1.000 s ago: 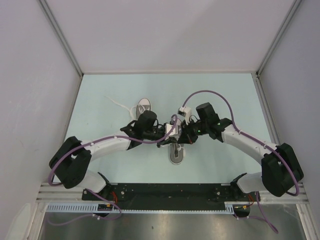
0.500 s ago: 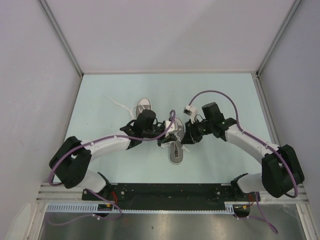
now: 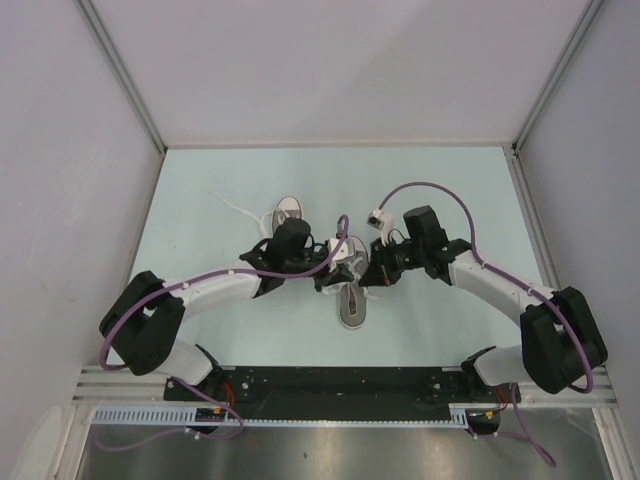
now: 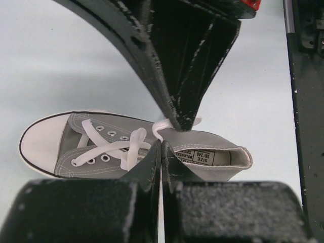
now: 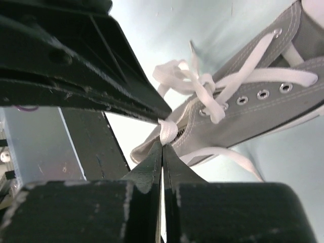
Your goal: Tie the shoes
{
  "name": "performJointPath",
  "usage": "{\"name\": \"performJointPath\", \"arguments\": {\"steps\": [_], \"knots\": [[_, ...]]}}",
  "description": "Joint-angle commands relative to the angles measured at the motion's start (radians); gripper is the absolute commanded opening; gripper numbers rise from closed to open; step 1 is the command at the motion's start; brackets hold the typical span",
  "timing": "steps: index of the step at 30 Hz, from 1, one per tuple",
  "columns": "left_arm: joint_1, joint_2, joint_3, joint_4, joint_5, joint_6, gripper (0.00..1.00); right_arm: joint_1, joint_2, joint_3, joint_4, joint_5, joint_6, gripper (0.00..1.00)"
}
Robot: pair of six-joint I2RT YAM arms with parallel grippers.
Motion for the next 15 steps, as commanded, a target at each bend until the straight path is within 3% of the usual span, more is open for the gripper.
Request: {"name": "performJointPath", "arguments": {"steps": [1,6,13,15], "knots": [[0.005,0.003,0.006,0.042,0.065,-0.011,0.0,0.008,0.018,-0.003,0.137,-0.029,0.084,0.0],[0.002,0.007,0.012,0.005,0.083,0.015,0.01,0.007,0.023,-0.004,0.131,-0.024,0.078,0.0],[0.033,-0.042,0.015,-0.064,0.111,0.061,0.27,0.001,-0.002,-0.032,0.05,-0.01,0.019,0.0],[0.053,-0.066,0.015,-0.064,0.123,0.052,0.3,0.001,-0.009,-0.044,0.045,-0.006,0.01,0.0]]}}
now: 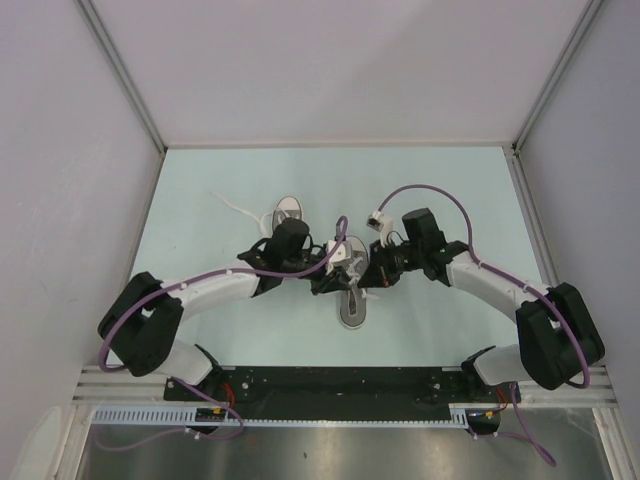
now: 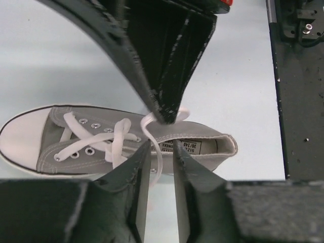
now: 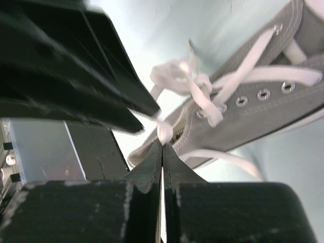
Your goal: Tie the shoes
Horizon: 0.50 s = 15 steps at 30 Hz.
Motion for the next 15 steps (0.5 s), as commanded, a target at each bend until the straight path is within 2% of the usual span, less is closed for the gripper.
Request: {"name": "performJointPath", "arguments": {"steps": [1,6,9,15], "knots": [[0.057,-0.068,0.017,-0.011,0.076,0.024,0.33,-0.005,-0.035,-0.029,-0.023,0.005,-0.034,0.0],[0.089,-0.079,0.044,-0.011,0.056,0.013,0.39,-0.007,-0.035,-0.04,-0.019,0.013,-0.03,0.0],[0.091,-0.05,0.079,-0.019,0.007,0.024,0.38,-0.008,-0.033,-0.043,-0.016,0.011,-0.018,0.0],[0.071,0.045,0.156,-0.044,0.007,0.056,0.34,-0.007,-0.029,-0.054,0.006,0.007,0.01,0.0]]}}
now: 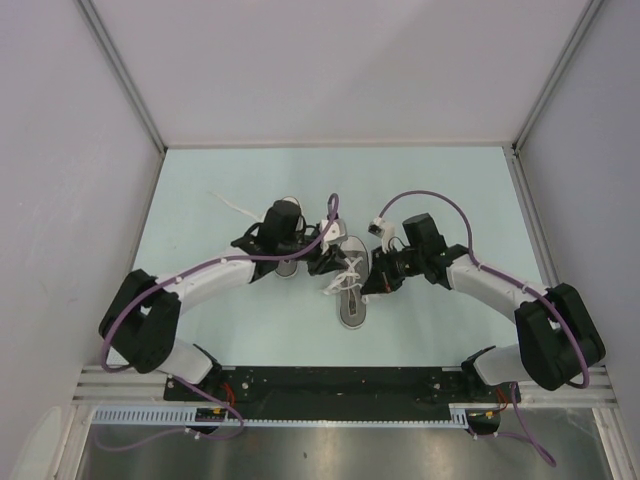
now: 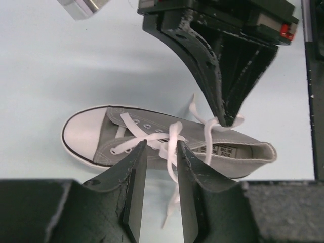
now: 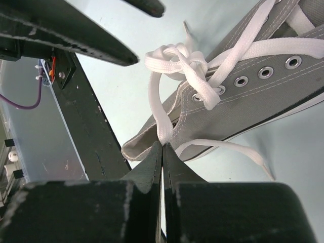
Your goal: Tie the shoes
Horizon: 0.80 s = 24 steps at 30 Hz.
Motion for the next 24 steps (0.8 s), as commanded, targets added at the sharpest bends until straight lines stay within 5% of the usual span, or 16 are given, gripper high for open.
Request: {"name": "performJointPath", "arguments": {"steps": [1,24], "knots": [[-0.022,0.072,0.093,-0.012,0.009,0.053,0.34,-0.001,-0.023,-0.011,0.035,0.001,0.023,0.0],[-0.053,0.174,0.136,-0.098,0.02,0.115,0.27,-0.018,0.036,-0.01,0.07,-0.018,0.054,0.0]]}}
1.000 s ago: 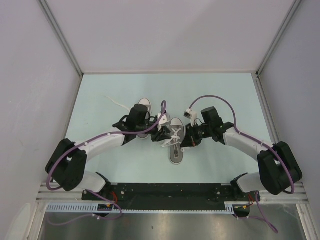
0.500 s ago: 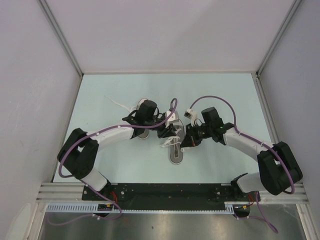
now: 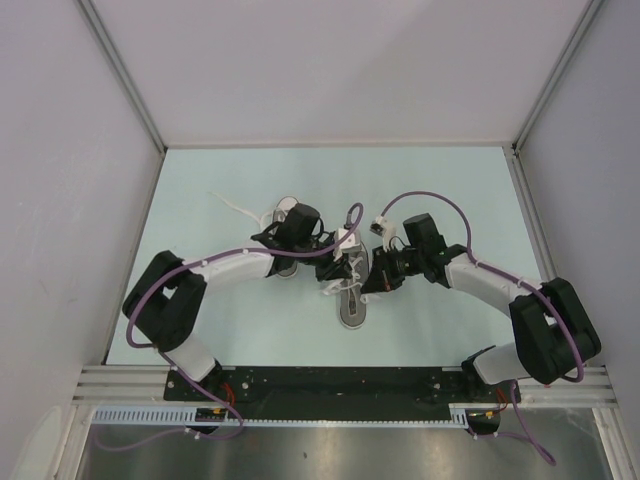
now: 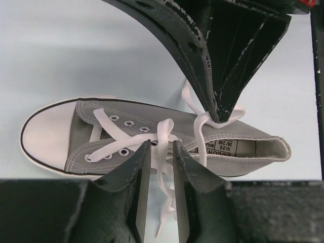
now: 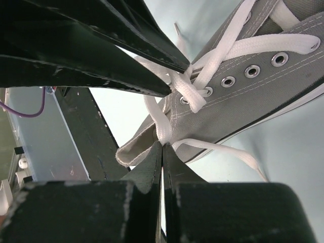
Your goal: Tie the shoes
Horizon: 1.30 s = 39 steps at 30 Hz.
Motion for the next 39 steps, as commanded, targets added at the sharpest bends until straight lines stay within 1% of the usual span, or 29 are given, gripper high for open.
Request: {"name": "performJointPath", "arguments": {"steps": [1,4,5,10,11,13,14,27,31,37,39], "knots": [[-0.008,0.022,0.056,-0.005,0.025,0.031,0.27,-0.003,0.005,0.0,0.035,-0.014,0.003,0.0],[-0.008,0.023,0.062,0.003,0.028,0.023,0.21,-0.006,0.003,0.0,0.035,-0.014,0.001,0.0],[-0.007,0.021,0.062,0.01,0.033,0.016,0.17,-0.005,0.003,0.0,0.036,-0.014,0.003,0.0],[-0.007,-0.003,0.053,0.041,0.054,-0.026,0.1,-0.006,0.003,0.0,0.042,-0.014,0.004,0.0],[-0.007,-0.008,0.052,0.041,0.06,-0.035,0.06,-0.005,0.002,0.0,0.044,-0.017,0.007,0.0],[-0.005,-0.013,0.052,0.041,0.063,-0.062,0.01,-0.005,0.002,0.001,0.05,-0.015,0.012,0.0],[-0.007,-0.016,0.049,0.073,0.063,-0.067,0.0,-0.005,0.002,0.003,0.051,-0.015,0.015,0.0],[-0.002,-0.028,0.053,0.09,0.065,-0.136,0.0,-0.008,0.04,0.038,0.091,0.014,0.078,0.0],[0.004,-0.028,0.058,0.101,0.068,-0.174,0.0,-0.02,0.058,0.049,0.139,0.029,0.12,0.0],[0.009,-0.027,0.061,0.092,0.073,-0.181,0.0,-0.028,0.077,0.051,0.261,0.041,0.197,0.0],[0.01,-0.027,0.064,0.09,0.07,-0.181,0.0,-0.028,0.092,0.057,0.278,0.025,0.22,0.0]]}}
